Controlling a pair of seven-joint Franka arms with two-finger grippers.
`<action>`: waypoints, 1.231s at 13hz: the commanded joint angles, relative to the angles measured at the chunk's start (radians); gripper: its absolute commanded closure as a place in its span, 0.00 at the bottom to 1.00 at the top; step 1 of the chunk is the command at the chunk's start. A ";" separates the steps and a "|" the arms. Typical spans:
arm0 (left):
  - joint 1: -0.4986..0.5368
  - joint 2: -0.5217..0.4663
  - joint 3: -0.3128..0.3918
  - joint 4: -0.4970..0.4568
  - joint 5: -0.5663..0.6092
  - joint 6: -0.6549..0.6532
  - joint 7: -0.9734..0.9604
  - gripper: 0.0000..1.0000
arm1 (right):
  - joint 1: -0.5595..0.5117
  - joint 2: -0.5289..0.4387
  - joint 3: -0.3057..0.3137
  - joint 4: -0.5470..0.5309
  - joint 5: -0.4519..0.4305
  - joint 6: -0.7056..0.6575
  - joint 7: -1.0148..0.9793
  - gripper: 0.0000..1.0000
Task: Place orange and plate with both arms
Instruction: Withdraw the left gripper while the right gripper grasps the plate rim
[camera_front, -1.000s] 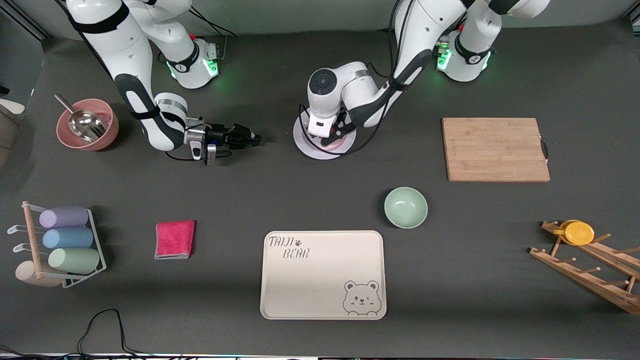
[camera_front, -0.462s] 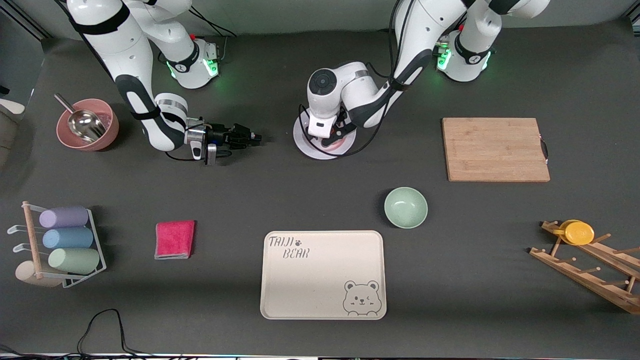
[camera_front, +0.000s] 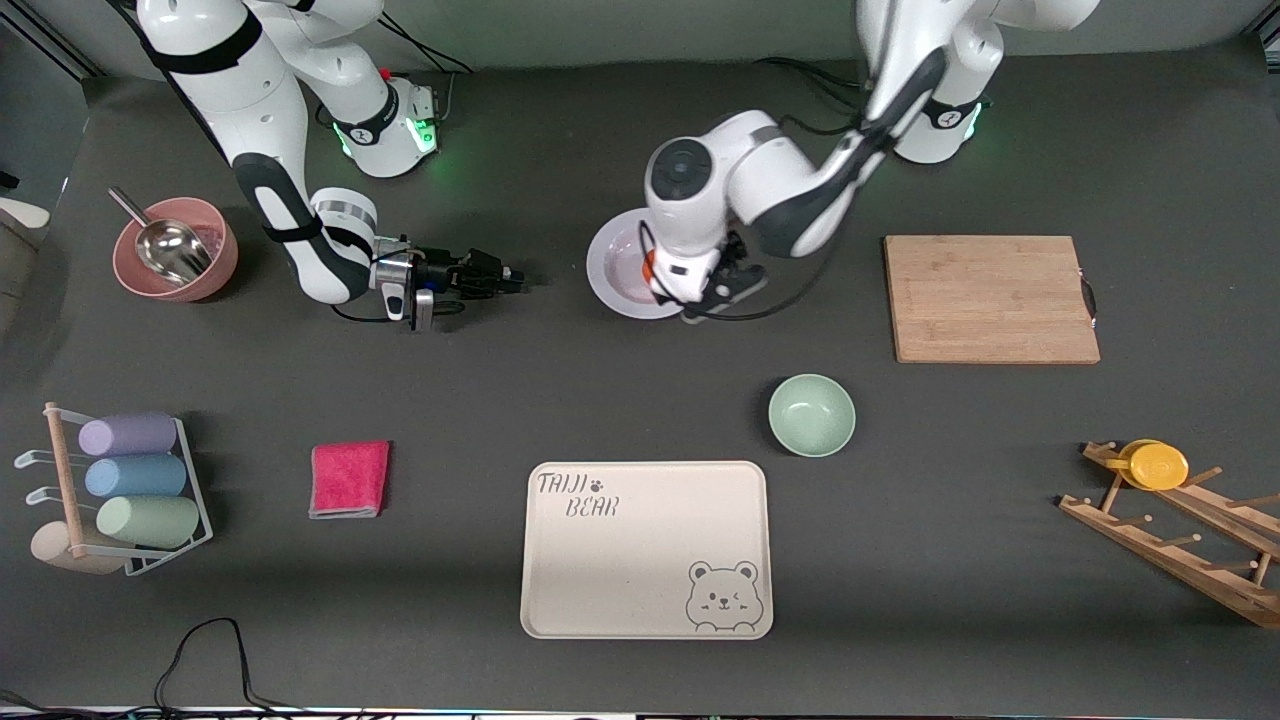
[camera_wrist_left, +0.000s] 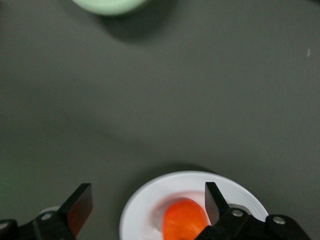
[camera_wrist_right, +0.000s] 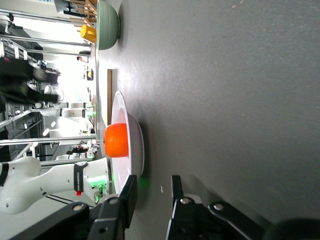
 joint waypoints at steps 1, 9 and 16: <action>0.017 -0.133 0.188 -0.002 -0.122 -0.122 0.281 0.00 | 0.065 0.046 0.011 0.026 0.100 -0.003 -0.033 0.66; 0.022 -0.352 0.747 0.003 -0.121 -0.372 1.140 0.00 | 0.255 0.109 0.036 0.107 0.341 -0.001 -0.033 0.66; 0.075 -0.353 0.790 0.193 -0.067 -0.609 1.302 0.00 | 0.333 0.133 0.060 0.141 0.473 0.004 -0.033 0.66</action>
